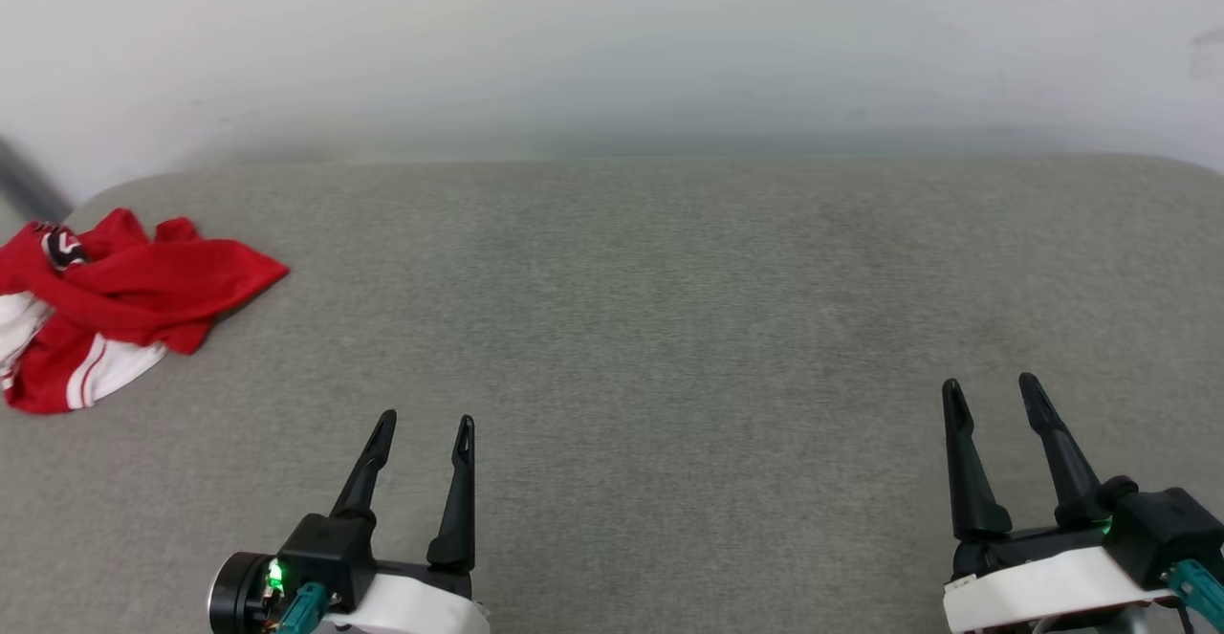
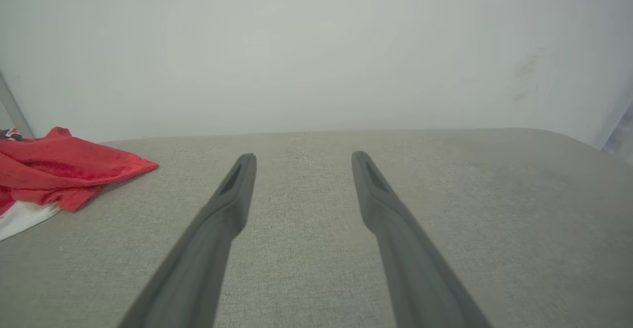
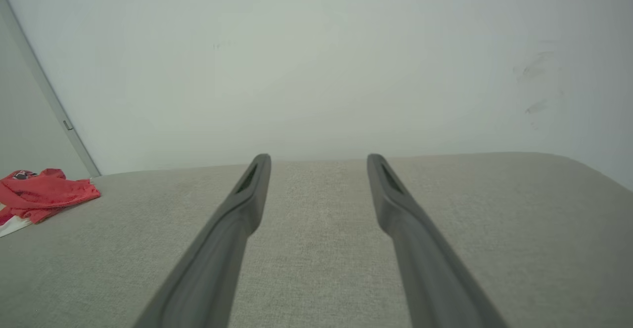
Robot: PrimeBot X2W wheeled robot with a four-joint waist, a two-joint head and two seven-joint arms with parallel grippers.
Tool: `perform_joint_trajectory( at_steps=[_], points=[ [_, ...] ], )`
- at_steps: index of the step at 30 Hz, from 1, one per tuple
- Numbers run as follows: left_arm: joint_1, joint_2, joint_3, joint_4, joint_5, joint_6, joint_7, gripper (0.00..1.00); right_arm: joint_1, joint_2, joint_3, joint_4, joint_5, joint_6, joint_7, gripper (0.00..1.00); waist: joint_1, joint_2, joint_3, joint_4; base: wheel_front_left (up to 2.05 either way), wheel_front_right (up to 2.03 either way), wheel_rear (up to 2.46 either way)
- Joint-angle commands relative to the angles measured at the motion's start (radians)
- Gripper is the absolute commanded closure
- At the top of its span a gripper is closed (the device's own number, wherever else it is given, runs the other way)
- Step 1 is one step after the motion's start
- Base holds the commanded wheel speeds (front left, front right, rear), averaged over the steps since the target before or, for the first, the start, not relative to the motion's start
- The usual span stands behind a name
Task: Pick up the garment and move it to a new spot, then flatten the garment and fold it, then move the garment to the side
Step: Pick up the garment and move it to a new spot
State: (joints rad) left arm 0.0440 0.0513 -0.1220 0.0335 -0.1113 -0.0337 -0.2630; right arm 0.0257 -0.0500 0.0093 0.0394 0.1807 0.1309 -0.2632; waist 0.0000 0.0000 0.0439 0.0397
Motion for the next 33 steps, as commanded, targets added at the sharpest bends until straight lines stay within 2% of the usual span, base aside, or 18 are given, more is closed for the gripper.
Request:
perform_joint_trajectory(
  at_steps=[1, 19, 26, 33],
  points=[
    [-0.008, -0.001, 0.006, 0.003, -0.005, 0.004, -0.003, 0.00, 0.013, -0.001, 0.006, 0.001, -0.011, 0.000, -0.002, 0.00, 0.0000, 0.0000, 0.002, 0.036, 0.00, 0.00, 0.00],
    [0.021, -0.002, 0.078, -0.003, 0.002, 0.020, -0.003, 0.00, 0.023, 0.000, 0.089, 0.010, -0.019, 0.000, -0.002, 0.00, 0.0000, 0.0000, -0.019, 0.299, 0.00, 0.00, 0.00],
    [0.032, -0.002, 0.082, -0.001, 0.005, 0.017, -0.003, 0.00, 0.021, -0.001, 0.119, 0.012, -0.013, 0.000, -0.002, 0.00, 0.0000, 0.0000, -0.023, 0.363, 0.00, 0.00, 0.00],
    [0.040, -0.002, 0.079, 0.007, 0.008, 0.022, -0.003, 0.00, 0.027, 0.000, 0.126, 0.017, -0.014, 0.000, -0.002, 0.00, 0.0000, 0.0000, -0.025, 0.394, 0.00, 0.00, 0.00]
  ],
)
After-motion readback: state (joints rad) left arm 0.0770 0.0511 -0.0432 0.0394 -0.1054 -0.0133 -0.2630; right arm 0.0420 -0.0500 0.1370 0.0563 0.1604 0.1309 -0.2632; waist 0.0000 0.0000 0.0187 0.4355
